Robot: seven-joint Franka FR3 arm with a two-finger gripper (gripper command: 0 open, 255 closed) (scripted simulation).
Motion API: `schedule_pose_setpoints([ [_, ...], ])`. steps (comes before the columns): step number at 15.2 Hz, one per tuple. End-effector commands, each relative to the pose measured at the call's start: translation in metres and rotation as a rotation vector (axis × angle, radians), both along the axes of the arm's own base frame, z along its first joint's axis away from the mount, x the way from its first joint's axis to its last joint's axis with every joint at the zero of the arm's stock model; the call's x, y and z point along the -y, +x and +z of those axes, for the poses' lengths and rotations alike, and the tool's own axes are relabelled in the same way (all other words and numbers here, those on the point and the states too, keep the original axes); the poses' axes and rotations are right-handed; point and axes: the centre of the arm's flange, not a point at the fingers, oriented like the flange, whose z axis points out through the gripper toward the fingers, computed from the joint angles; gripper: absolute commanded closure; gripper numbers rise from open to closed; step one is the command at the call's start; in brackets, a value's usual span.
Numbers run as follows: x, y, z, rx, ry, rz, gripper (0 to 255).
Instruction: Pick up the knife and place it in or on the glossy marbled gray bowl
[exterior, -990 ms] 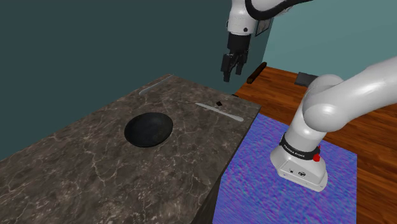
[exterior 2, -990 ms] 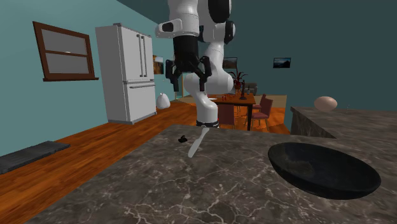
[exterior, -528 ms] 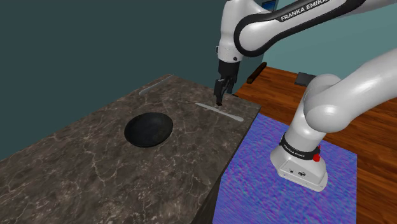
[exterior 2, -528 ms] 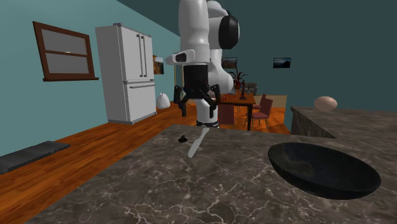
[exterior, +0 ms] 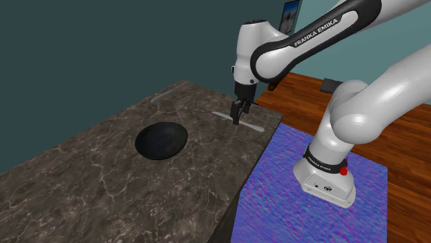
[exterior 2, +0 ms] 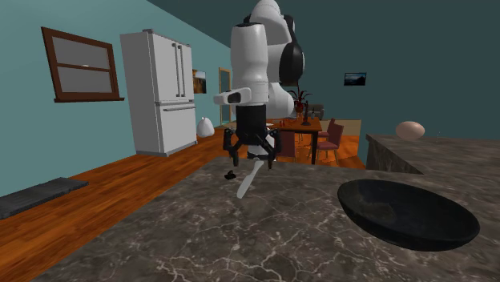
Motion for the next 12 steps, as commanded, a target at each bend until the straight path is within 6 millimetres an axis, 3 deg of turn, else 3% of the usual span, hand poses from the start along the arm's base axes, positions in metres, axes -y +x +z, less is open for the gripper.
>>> schedule_pose_setpoints([
  [1, -0.0003, 0.0007, -0.0086, 0.001, 0.0, 0.0, 0],
  [8, -0.0003, 0.0007, -0.0085, 0.001, 0.0, 0.0, 0],
  [9, -0.0003, 0.0007, -0.0085, 0.001, 0.0, 0.0, 255],
  [12, -0.0002, 0.0007, -0.0084, 0.001, 0.0, 0.0, 255],
])
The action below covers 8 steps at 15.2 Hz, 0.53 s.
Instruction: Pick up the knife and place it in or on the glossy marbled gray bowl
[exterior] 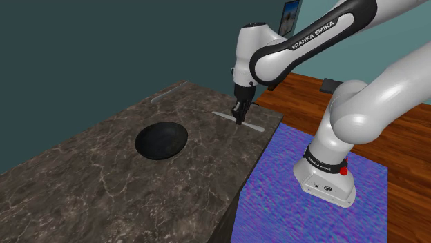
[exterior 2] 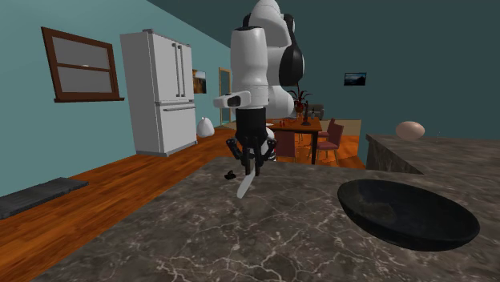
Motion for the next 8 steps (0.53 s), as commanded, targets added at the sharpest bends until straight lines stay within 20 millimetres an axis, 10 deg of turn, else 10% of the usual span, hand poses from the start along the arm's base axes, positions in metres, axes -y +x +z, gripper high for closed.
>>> schedule_pose_setpoints([
  [1, 0.0, 0.0, -0.001, -0.003, 0.0, 0.001, 255],
  [8, 0.0, -0.001, 0.009, -0.003, 0.0, 0.001, 255],
])
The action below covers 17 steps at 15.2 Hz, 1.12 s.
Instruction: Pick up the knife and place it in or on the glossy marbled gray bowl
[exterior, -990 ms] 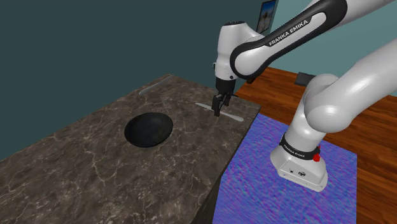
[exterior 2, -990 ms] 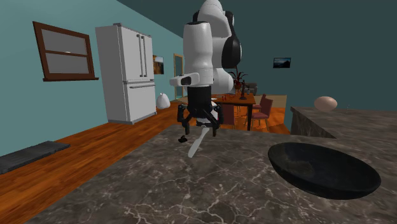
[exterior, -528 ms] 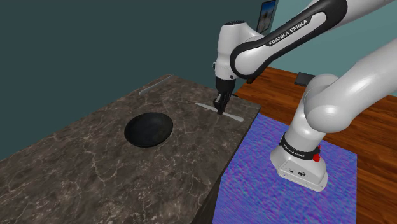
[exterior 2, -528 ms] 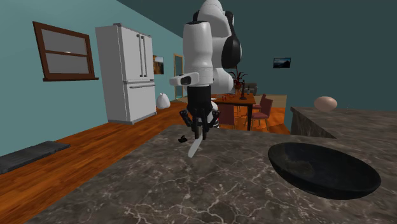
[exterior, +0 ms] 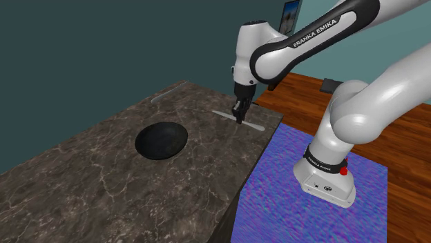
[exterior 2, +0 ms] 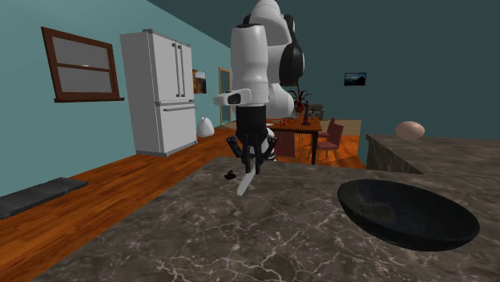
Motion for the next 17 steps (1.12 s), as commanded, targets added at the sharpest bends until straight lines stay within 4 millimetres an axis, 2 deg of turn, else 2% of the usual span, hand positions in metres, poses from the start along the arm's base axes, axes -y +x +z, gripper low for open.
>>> schedule_pose_setpoints([
  [1, 0.0, 0.0, 0.009, -0.001, 0.0, 0.0, 255],
  [17, 0.0, 0.0, 0.094, -0.001, 0.0, 0.0, 255],
])
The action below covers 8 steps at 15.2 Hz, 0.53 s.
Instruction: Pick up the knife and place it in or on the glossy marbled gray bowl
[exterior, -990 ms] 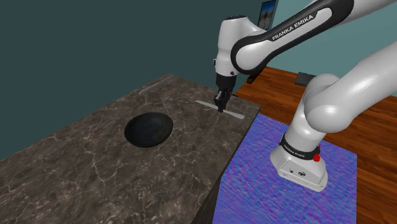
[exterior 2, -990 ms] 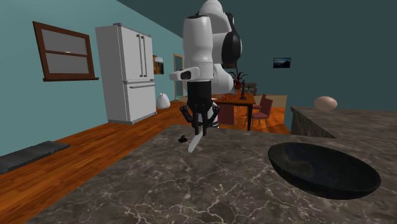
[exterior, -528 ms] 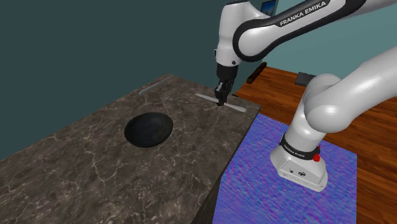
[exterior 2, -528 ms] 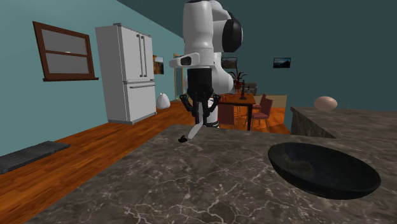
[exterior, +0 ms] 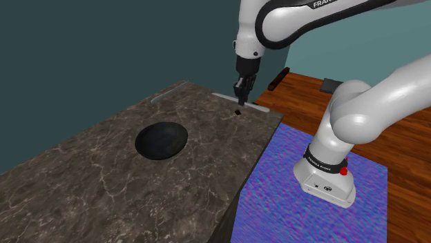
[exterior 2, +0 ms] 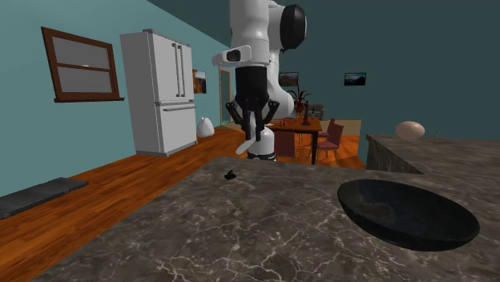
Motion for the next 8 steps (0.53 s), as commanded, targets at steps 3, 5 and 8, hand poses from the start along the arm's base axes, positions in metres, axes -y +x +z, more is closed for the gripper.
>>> schedule_pose_setpoints([
  [3, 0.001, -0.001, 0.021, 0.0, 0.0, 0.0, 255],
  [5, -0.012, 0.004, 0.026, 0.0, 0.0, 0.0, 255],
  [8, -0.048, 0.019, 0.028, 0.0, 0.0, 0.0, 255],
])
